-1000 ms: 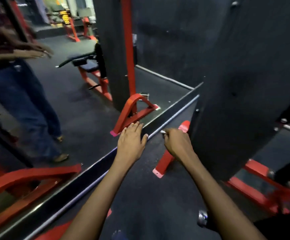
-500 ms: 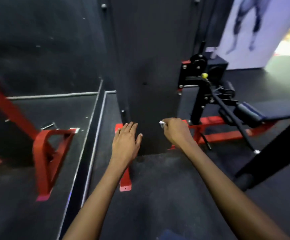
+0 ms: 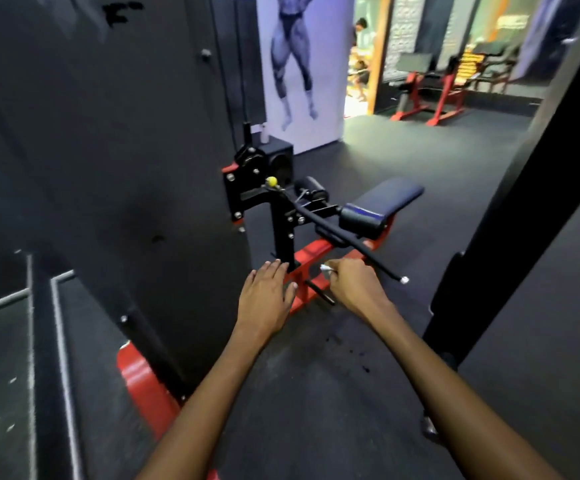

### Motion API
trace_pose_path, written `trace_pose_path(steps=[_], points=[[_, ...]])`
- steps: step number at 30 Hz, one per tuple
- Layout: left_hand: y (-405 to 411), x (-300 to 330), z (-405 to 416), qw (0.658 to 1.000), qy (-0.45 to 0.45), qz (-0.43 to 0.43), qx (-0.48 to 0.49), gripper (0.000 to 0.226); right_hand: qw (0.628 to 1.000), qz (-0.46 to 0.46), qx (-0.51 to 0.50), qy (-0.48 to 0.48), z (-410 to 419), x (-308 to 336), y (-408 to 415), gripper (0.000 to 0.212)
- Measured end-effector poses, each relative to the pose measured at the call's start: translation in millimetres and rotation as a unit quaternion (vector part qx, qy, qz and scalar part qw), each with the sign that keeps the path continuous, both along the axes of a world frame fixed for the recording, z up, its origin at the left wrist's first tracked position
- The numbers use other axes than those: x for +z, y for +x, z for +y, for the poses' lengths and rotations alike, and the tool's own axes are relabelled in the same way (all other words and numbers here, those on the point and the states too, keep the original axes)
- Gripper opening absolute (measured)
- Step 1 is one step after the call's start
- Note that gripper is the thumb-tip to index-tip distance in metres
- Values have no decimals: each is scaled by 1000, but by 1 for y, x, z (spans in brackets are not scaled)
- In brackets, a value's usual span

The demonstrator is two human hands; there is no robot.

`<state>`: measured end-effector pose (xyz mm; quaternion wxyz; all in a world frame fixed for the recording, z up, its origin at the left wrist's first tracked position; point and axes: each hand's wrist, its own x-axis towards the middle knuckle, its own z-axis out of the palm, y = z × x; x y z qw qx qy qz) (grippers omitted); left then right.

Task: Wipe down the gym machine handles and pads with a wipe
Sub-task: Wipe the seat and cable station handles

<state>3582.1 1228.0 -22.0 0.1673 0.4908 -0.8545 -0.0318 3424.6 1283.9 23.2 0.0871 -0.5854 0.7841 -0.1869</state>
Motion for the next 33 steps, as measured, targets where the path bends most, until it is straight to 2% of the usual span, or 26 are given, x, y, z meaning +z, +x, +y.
trace_pose_path(steps=[8, 12, 16, 18, 21, 24, 27, 29, 31, 33], points=[[-65, 2, -37, 983, -13, 26, -183, 52, 985, -23, -173, -1, 10, -1, -29, 33], [-86, 6, -45, 954, -12, 67, -291, 67, 960, -73, -268, -36, 29, 2, -25, 28], [-110, 8, -42, 913, -27, 114, -391, 54, 919, -139, -353, -106, 61, 6, -12, 25], [-119, 12, -32, 891, -30, 135, -432, 58, 889, -166, -400, -148, 81, 8, -3, 27], [-131, 21, -9, 857, -20, 175, -484, 67, 848, -136, -471, -201, 114, 9, 8, 34], [-145, 38, 16, 799, -28, 257, -543, 63, 799, -96, -548, -230, 150, 3, 7, 32], [-166, 64, 35, 737, -49, 336, -585, 64, 763, -106, -592, -237, 174, -7, -3, 32], [-184, 80, 45, 708, -71, 366, -600, 69, 767, -104, -581, -252, 172, -11, -4, 35], [-201, 88, 53, 688, -71, 380, -614, 84, 789, -92, -549, -260, 159, -18, -2, 32], [-212, 87, 60, 680, -53, 398, -613, 99, 817, -101, -527, -213, 147, -34, 2, 27]])
